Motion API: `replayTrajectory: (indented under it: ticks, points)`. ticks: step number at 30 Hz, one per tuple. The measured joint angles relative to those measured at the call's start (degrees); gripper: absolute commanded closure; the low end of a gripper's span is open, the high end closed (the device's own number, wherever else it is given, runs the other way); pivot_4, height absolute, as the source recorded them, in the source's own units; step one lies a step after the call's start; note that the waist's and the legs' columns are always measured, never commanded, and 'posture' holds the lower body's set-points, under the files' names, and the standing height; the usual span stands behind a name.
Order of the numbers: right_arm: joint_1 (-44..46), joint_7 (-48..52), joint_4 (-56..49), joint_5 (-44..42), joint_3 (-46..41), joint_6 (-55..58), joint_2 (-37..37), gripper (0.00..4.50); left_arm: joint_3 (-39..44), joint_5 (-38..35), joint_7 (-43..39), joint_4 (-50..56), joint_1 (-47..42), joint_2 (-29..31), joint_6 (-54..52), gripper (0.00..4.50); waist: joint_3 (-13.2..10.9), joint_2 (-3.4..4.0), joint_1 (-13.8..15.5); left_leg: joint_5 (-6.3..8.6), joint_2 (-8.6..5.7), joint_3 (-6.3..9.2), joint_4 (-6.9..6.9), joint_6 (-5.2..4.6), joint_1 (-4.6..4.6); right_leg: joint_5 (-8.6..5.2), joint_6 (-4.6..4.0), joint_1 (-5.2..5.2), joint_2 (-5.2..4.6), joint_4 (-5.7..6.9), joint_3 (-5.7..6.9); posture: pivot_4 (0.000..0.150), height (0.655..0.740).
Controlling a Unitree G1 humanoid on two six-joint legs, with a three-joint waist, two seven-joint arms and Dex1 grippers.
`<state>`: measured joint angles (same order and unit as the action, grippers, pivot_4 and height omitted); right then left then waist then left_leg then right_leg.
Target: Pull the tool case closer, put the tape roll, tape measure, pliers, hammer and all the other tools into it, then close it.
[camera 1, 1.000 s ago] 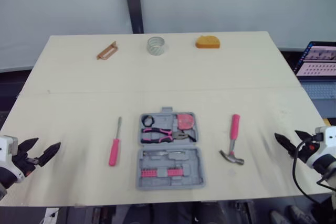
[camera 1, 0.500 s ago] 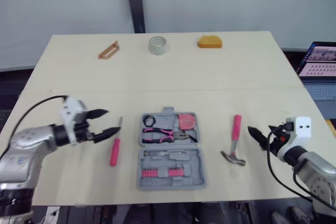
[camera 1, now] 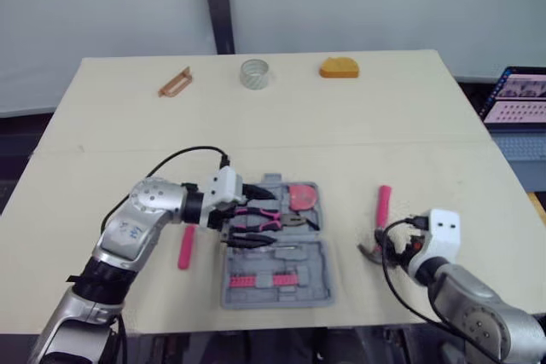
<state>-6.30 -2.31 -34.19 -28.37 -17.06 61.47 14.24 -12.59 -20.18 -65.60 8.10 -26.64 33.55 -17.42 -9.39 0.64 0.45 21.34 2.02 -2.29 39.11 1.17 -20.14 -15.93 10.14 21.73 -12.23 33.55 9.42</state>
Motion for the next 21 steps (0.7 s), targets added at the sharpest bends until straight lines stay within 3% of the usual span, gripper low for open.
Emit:
replayTrajectory:
  ticks: [6, 21]
  points:
    - [-0.4, -2.3, -0.2, 4.1, 4.2, -0.2, -2.8, 0.0, -1.2, 1.4, 0.0, 0.0, -0.2, -1.2, 1.1, 0.06, 0.0, 0.0, -0.4, 0.0, 0.0, 0.02, -0.01, 0.0, 0.01, 0.0, 0.0, 0.01, 0.0, 0.01, -0.01, 0.15, 0.74]
    - [1.9, -4.0, -0.1, 9.4, 5.3, 3.8, -5.1, 0.0, -1.5, 2.5, 0.2, 0.0, -0.1, -2.0, 1.9, 0.06, 0.0, 0.0, -0.4, 0.0, 0.01, 0.03, -0.01, 0.0, 0.0, 0.0, 0.0, 0.01, 0.01, 0.01, -0.02, 0.15, 0.74]
